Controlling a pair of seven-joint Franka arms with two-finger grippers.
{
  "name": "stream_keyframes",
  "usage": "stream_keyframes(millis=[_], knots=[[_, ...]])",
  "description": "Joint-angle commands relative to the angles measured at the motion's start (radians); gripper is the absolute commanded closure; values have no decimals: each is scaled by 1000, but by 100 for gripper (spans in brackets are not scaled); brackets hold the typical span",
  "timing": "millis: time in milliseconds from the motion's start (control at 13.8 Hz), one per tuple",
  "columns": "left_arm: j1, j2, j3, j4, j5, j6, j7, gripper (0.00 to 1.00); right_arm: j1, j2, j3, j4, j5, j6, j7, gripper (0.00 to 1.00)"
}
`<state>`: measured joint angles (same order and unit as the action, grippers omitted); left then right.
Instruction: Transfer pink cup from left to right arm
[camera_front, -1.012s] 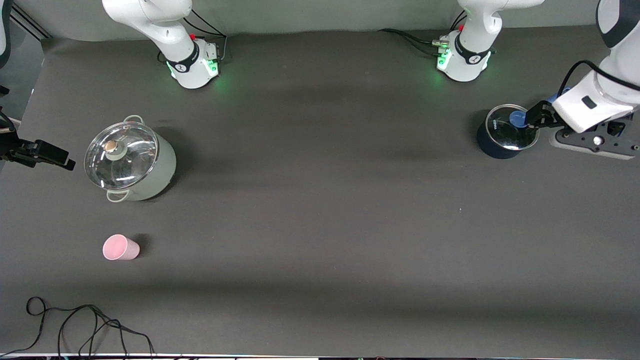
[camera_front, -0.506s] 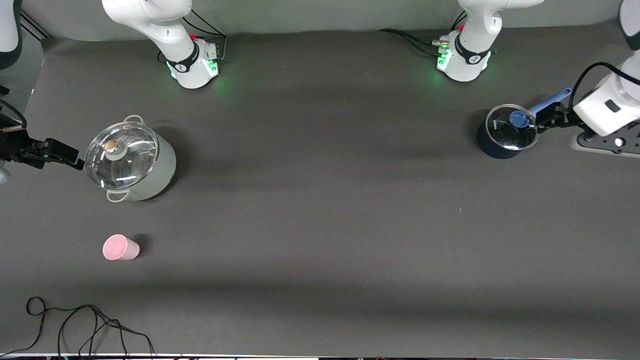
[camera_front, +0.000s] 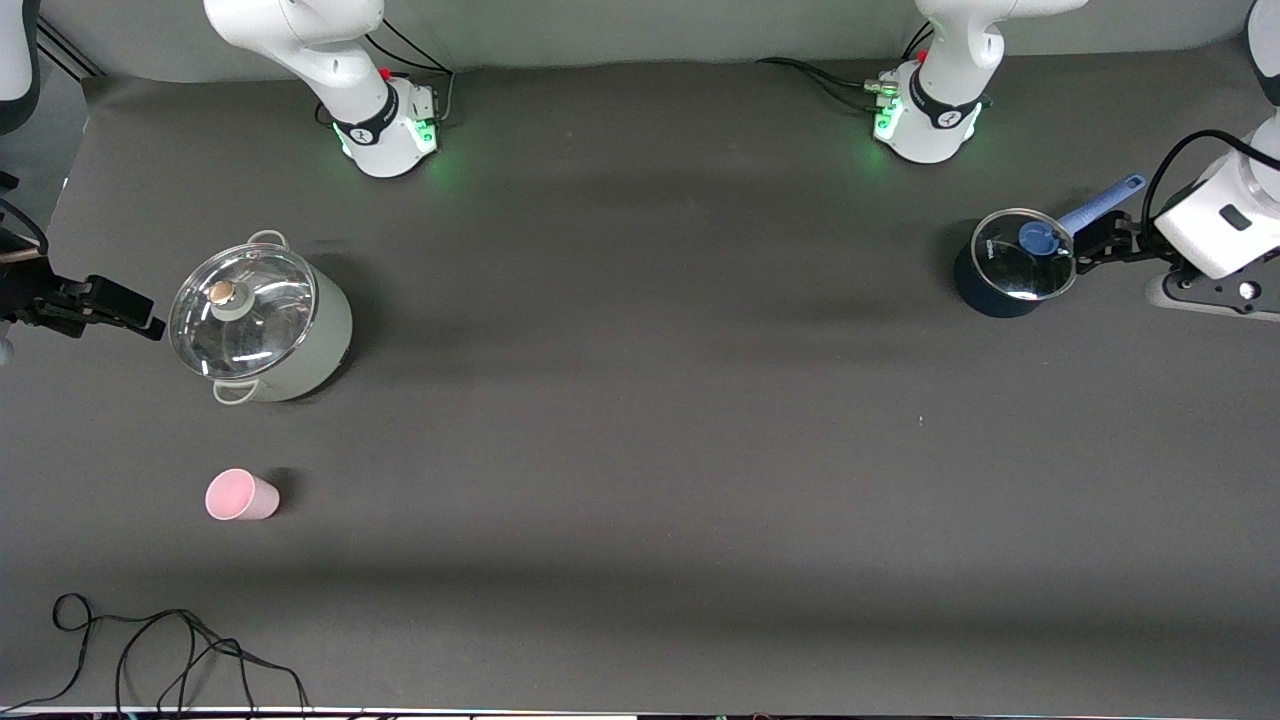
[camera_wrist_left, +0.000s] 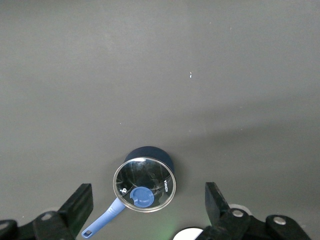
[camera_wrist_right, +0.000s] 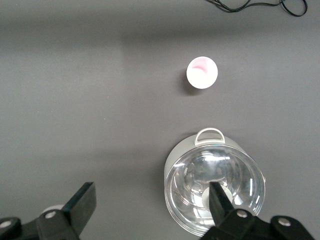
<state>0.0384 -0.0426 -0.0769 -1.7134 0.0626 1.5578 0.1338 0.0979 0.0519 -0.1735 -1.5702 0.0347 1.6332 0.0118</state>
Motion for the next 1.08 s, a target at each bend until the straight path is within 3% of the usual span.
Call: stream_keyframes(millis=[0, 217, 795, 1012], knots=[[11, 10, -7, 38, -9, -12, -22, 0, 3, -9, -3, 6, -1, -3, 3, 0], [-3, 9, -27, 37, -9, -15, -98, 0, 3, -7, -3, 6, -1, -3, 2, 0], [11, 17, -26, 31, -12, 21, -17, 0, 3, -7, -4, 3, -1, -3, 0, 0], [14, -8, -18, -27, -69, 71, -19, 0, 3, -7, -4, 3, -1, -3, 0, 0]])
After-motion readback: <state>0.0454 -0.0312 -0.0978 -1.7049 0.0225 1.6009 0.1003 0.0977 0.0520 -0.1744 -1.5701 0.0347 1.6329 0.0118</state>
